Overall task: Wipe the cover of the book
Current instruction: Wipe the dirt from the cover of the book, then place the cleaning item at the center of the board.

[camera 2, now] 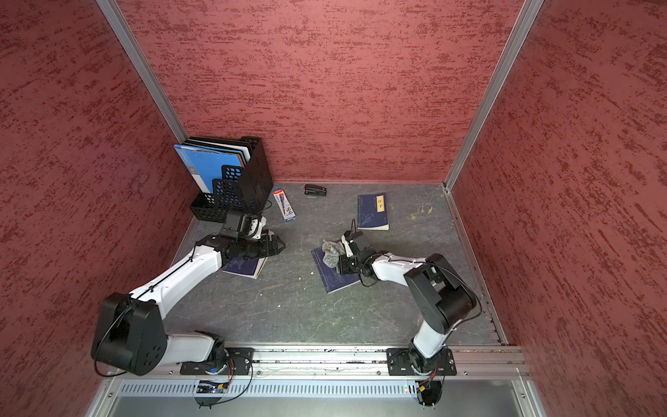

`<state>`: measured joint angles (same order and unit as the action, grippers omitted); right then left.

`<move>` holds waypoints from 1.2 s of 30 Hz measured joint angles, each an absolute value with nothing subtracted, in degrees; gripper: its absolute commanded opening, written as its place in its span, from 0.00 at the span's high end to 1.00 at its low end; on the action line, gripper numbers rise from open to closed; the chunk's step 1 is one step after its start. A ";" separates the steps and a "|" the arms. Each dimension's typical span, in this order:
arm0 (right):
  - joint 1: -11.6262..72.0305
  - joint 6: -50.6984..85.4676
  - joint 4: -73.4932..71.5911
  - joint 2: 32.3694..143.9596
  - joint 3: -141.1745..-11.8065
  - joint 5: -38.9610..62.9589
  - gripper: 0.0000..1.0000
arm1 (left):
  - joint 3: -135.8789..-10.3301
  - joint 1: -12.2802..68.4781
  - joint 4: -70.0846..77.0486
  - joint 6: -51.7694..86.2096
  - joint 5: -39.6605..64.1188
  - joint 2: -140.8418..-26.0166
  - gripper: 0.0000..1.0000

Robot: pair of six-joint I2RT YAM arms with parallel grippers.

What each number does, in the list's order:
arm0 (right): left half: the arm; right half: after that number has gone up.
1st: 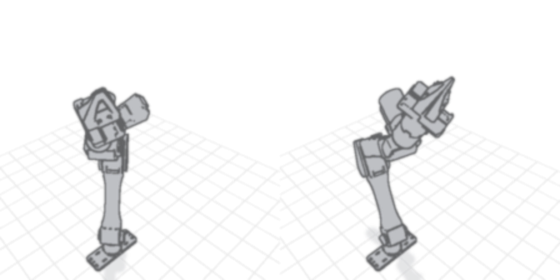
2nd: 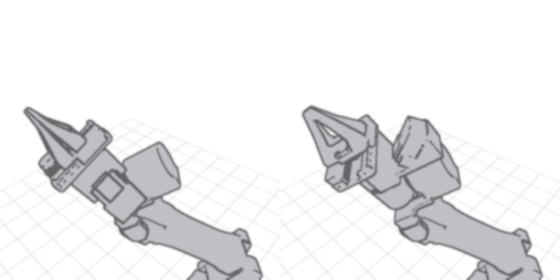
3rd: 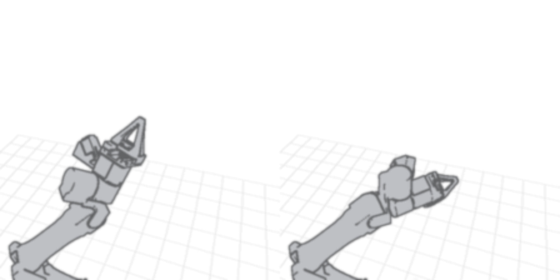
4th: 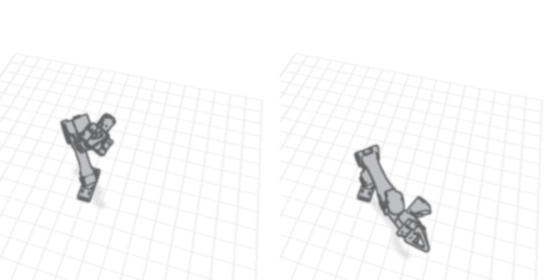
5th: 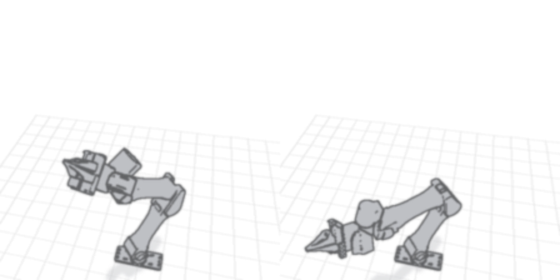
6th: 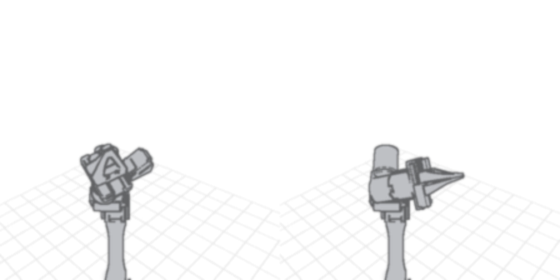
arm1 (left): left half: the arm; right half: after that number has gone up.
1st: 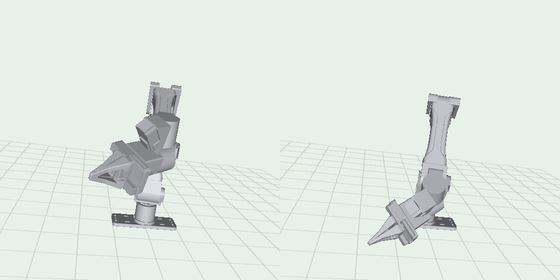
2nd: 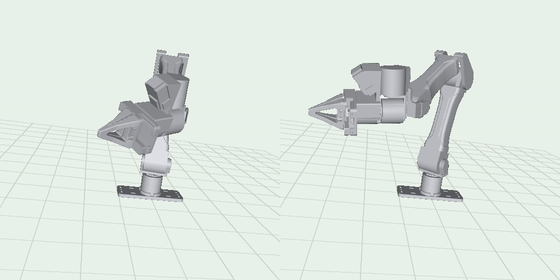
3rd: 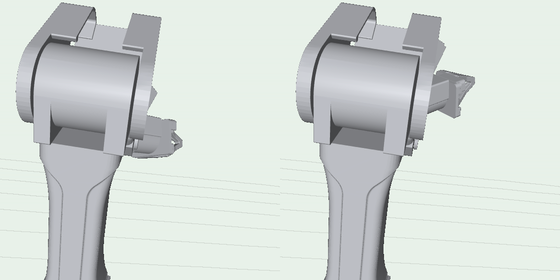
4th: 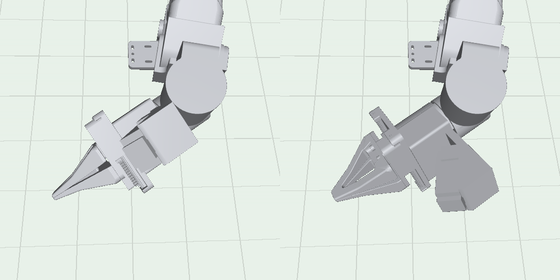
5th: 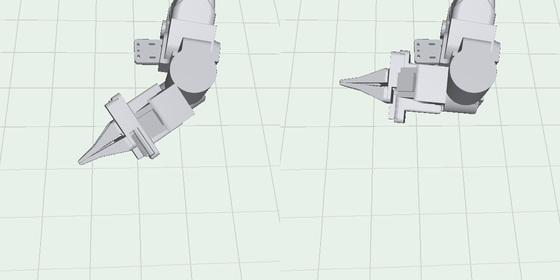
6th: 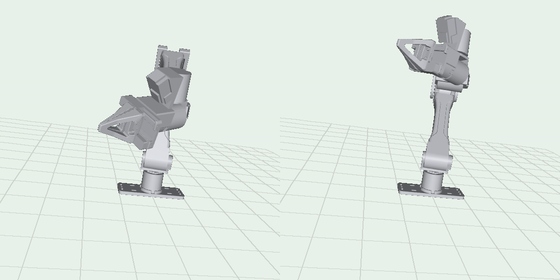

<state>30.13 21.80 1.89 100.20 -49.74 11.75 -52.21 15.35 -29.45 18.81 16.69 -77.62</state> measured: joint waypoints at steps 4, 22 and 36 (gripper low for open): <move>28.05 20.45 2.17 105.78 -56.69 10.31 0.88 | -52.21 18.00 -28.88 19.66 16.62 -77.62 0.10; 23.97 22.94 14.28 82.78 -39.57 3.01 0.89 | -56.07 22.04 -26.92 20.16 16.25 -84.07 0.10; 17.98 20.01 19.14 89.06 -51.05 -7.51 0.38 | -55.40 29.15 -24.82 23.07 15.55 -84.68 0.11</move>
